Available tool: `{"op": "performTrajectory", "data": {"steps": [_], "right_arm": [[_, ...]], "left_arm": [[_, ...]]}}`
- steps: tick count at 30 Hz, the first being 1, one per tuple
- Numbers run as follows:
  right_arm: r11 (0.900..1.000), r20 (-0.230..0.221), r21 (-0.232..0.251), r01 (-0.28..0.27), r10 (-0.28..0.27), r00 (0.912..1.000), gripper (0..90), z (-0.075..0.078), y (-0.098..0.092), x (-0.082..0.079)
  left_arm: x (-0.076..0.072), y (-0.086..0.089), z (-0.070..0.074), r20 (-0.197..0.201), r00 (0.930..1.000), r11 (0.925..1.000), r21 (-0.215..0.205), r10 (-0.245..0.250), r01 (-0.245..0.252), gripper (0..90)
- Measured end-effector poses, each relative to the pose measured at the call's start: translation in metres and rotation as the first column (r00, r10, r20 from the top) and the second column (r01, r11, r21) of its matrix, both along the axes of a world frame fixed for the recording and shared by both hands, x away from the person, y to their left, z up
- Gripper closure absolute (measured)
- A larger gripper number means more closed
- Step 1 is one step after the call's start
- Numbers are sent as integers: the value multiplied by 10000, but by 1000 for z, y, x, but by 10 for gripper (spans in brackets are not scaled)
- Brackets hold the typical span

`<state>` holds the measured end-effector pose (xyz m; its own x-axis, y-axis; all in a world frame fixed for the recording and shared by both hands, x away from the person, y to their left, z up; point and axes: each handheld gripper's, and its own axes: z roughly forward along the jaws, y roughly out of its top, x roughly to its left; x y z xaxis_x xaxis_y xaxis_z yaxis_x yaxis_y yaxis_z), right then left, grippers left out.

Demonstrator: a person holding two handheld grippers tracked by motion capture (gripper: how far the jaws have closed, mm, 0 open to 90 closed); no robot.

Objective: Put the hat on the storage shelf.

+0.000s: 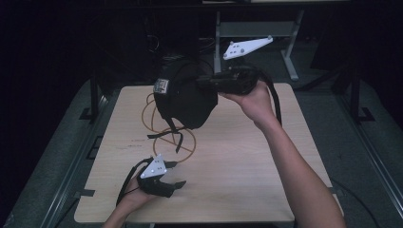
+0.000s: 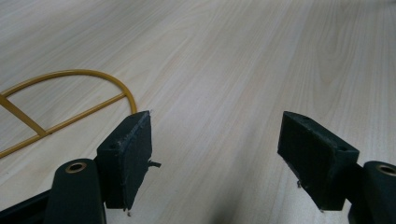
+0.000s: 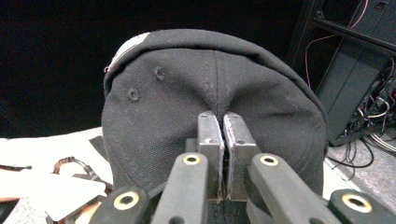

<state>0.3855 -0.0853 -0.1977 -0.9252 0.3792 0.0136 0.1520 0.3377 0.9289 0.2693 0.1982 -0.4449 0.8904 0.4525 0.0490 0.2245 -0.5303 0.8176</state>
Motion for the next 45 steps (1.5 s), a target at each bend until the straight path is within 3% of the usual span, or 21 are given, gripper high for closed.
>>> {"op": "performTrajectory", "data": {"steps": [10, 17, 22, 31, 34, 36, 38, 45], "right_arm": [[9992, -122, -32, -393, 393, 9992, 873, 2, 36, 12], [9990, -527, 115, -443, 449, 9976, 873, -4, 59, 24], [9992, -978, 140, -374, 386, 9945, 873, -12, 73, 34], [9999, -1248, -108, -95, 81, 9922, 867, -20, 99, 46], [9998, -1288, -176, 106, -128, 9916, 825, -23, 110, 48], [9998, -1530, -132, 132, -150, 9881, 715, -25, 115, 50], [9989, -1520, -426, 196, -258, 9880, 680, -27, 117, 51], [9993, -1870, -367, 48, -116, 9823, 550, -32, 108, 51]], "left_arm": [[0, 0, 1, 65, 10000, 9999, -126, 25, -24, 257], [0, -1, 2, 127, 9999, 9999, -117, -44, 45, 257], [0, 0, 3, 175, 9998, 9999, -52, -87, 88, 257], [-2, -5, 3, 203, 9996, 9998, -50, -188, 189, 256], [-1, -5, 3, 264, 9993, 9996, -32, -272, 273, 256], [-1, -6, 3, 197, 9995, 9997, -55, -255, 256, 256], [-2, -6, 3, 217, 9994, 9996, -57, -284, 286, 256], [-2, -6, 3, 282, 9992, 9995, -95, -285, 288, 256]]}}
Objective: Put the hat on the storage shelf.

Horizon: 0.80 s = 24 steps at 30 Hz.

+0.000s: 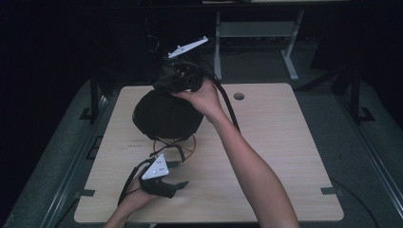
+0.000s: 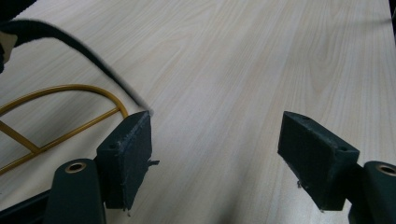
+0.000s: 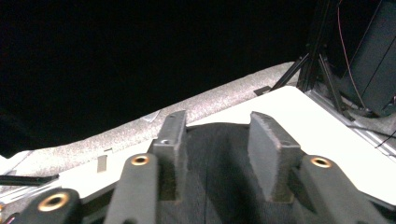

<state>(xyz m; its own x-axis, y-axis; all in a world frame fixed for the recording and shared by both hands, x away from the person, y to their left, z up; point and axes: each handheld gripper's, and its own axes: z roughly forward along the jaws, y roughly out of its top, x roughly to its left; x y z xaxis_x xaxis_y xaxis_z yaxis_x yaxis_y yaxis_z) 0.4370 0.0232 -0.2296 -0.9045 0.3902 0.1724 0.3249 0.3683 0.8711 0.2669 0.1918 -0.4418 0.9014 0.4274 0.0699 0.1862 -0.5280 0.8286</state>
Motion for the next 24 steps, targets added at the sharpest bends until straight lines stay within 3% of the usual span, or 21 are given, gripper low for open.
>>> {"op": "performTrajectory", "data": {"steps": [15, 24], "right_arm": [[9997, -267, 172, 197, -193, 9995, 413, -16, -39, -4], [9987, -344, 273, 431, -421, 9985, 355, -18, -64, -7]], "left_arm": [[-2, 3, 1, 74, 10000, 9998, -168, 58, -57, 253], [0, 4, 1, -41, 9998, 9996, -199, 182, -183, 253]]}}
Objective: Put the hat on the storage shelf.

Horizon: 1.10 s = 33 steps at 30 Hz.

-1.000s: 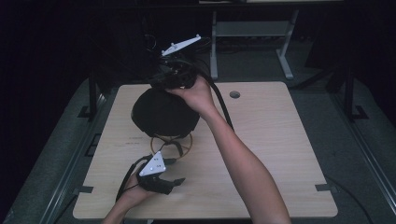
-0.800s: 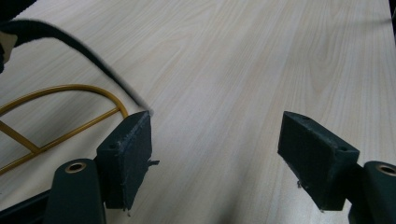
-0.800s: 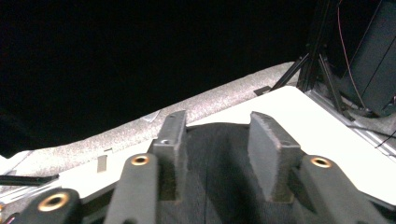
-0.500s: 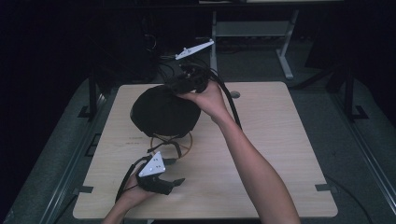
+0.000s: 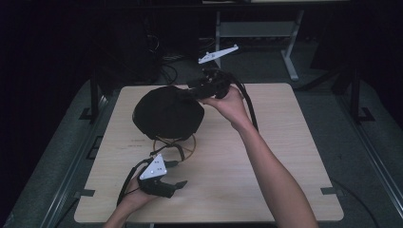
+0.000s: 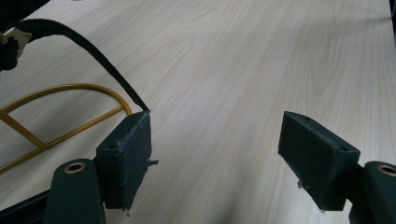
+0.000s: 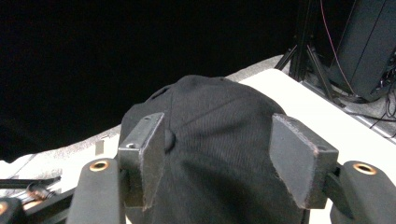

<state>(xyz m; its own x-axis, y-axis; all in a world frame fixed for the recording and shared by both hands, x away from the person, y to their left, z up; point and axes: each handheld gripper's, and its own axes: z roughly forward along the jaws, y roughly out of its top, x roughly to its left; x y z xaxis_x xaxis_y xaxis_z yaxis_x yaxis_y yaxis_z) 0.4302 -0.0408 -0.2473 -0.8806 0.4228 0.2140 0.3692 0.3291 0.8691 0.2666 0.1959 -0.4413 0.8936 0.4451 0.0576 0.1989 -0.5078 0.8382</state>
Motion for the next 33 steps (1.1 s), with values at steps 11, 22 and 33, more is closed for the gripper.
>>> {"op": "performTrajectory", "data": {"steps": [11, 22, 33], "right_arm": [[9991, -65, -251, 346, -348, 9994, 283, -9, -26, -8], [9980, -183, -232, 582, -586, 9981, 271, -21, -51, -15], [9963, -341, -221, 836, -843, 9959, 263, -30, -73, -18]], "left_arm": [[-1, -1, 1, 74, 10000, 10000, -4, -3, 3, 252], [-2, -2, 3, 187, 9998, 10000, 5, 62, -62, 250], [-1, -2, 2, 139, 9999, 10000, 14, 88, -88, 249]]}}
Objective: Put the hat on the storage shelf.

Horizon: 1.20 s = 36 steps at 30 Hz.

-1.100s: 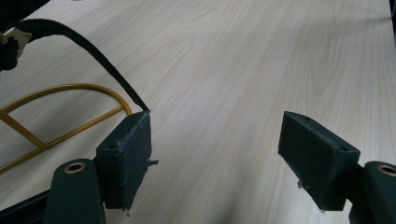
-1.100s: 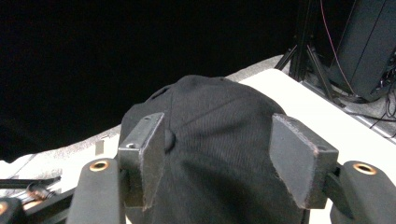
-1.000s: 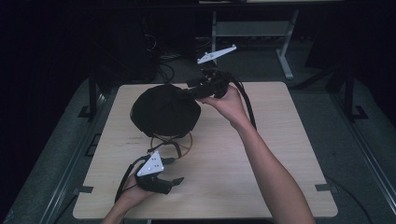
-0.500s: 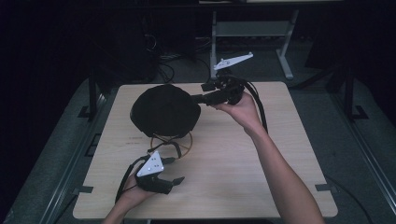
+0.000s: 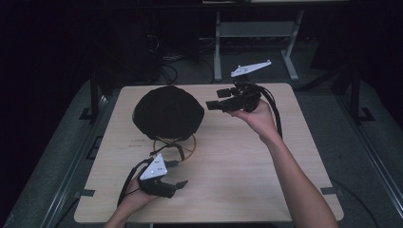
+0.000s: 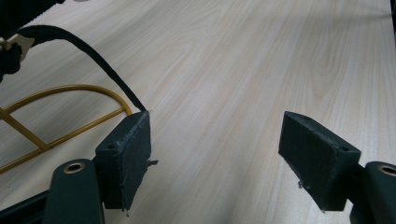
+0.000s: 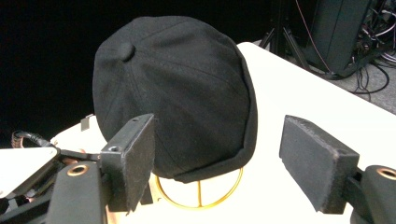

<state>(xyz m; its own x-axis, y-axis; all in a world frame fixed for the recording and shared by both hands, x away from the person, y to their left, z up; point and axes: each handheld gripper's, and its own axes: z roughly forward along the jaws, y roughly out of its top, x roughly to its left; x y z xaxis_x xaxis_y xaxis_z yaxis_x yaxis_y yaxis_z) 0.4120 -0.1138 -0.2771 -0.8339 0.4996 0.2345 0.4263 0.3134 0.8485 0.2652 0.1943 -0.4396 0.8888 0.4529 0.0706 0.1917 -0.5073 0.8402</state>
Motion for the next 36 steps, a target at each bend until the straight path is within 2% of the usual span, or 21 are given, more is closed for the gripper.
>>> {"op": "performTrajectory", "data": {"steps": [14, 21, 22, 36], "right_arm": [[9998, -122, -32, 197, -198, 9997, 263, -11, -21, -6], [9994, -236, -19, 342, -342, 9991, 261, -17, -32, -8], [9993, -224, -36, 361, -361, 9991, 261, -18, -33, -9], [9979, -359, -27, 645, -645, 9973, 255, -29, -51, -14]], "left_arm": [[0, 1, 0, -129, 9999, 10000, 30, 52, -52, 248], [1, 2, 0, -99, 10000, 9998, 192, 14, -12, 243], [1, 2, 0, -141, 9999, 9999, 86, 59, -58, 243], [3, 5, 0, -269, 9993, 9997, 39, 244, -243, 242]]}}
